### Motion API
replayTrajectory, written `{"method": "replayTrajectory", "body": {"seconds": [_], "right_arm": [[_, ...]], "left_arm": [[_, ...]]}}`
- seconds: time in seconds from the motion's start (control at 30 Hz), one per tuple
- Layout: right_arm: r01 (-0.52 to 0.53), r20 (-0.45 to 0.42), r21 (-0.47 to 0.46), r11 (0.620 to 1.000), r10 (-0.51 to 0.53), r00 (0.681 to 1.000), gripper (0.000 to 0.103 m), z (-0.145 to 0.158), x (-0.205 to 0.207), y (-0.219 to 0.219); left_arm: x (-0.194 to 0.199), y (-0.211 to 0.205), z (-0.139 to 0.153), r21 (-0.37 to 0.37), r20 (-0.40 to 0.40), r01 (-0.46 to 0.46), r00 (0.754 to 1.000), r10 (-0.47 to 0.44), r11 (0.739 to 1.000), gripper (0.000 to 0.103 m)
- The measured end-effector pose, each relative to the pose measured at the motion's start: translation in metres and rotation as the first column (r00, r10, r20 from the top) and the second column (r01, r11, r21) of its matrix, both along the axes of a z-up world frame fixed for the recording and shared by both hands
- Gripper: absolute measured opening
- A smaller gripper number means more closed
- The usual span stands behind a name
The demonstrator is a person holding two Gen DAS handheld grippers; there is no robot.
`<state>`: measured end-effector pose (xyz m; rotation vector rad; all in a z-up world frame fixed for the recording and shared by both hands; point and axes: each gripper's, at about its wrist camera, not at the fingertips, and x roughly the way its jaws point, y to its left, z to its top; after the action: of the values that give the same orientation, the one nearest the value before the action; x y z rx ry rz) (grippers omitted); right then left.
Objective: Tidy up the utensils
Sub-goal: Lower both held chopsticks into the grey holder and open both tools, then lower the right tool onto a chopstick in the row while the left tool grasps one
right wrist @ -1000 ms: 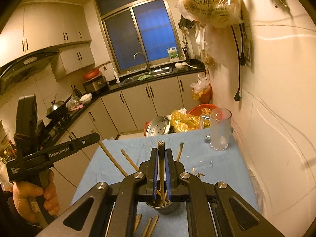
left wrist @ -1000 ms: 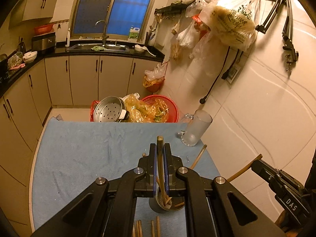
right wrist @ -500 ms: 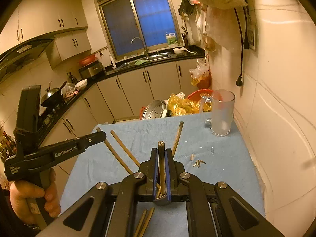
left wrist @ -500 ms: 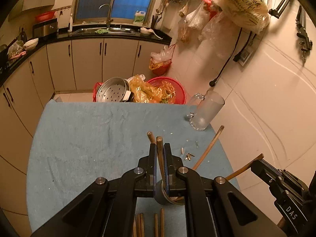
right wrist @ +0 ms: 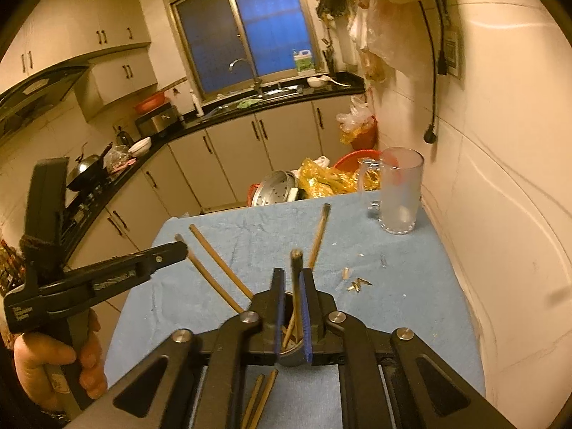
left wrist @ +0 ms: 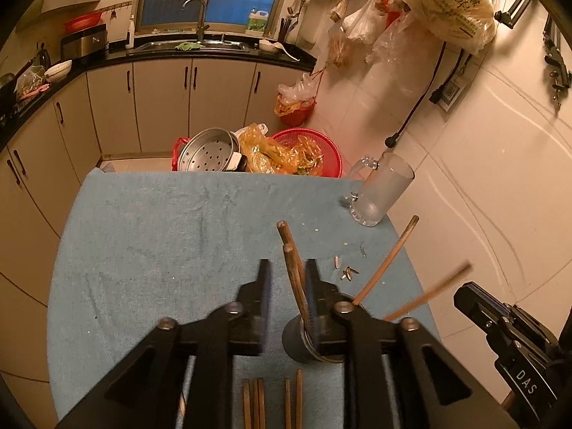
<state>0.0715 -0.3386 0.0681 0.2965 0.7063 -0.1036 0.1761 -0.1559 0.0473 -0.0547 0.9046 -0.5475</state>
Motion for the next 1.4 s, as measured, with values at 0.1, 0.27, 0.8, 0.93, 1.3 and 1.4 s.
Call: {"method": "replayTrajectory", "body": {"seconds": [0.1, 0.27, 0.8, 0.93, 1.3, 1.4], "right_arm": [[0.018, -0.006, 0.01, 1.0, -0.018, 1.0, 0.019, 0.001, -0.005, -0.001], [0.022, -0.01, 0.028, 0.999, -0.022, 1.0, 0.02, 0.003, -0.018, 0.0], [-0.111, -0.225, 0.253, 0.961, 0.17, 0.959, 0.02, -0.12, -0.031, 0.038], [-0.109, -0.259, 0.258, 0.96, 0.177, 0.95, 0.02, -0.136, -0.028, 0.044], [-0.116, -0.275, 0.24, 0.964, 0.182, 0.944, 0.02, -0.144, -0.022, 0.045], [-0.115, -0.279, 0.234, 0.965, 0.18, 0.943, 0.02, -0.147, -0.02, 0.044]], "left_arm": [[-0.003, 0.007, 0.004, -0.012, 0.009, -0.004, 1.0, 0.004, 1.0, 0.029], [-0.012, 0.031, 0.008, -0.024, 0.021, -0.029, 0.999, 0.03, 0.999, 0.03], [-0.047, 0.053, -0.121, 0.151, -0.242, 0.055, 0.97, -0.017, 0.987, 0.03], [-0.055, 0.044, -0.143, 0.151, -0.282, 0.113, 0.957, -0.067, 0.982, 0.03], [-0.051, 0.017, -0.174, 0.205, -0.308, 0.153, 0.948, -0.085, 0.967, 0.027], [-0.052, 0.012, -0.179, 0.22, -0.295, 0.151, 0.952, -0.082, 0.964, 0.023]]}}
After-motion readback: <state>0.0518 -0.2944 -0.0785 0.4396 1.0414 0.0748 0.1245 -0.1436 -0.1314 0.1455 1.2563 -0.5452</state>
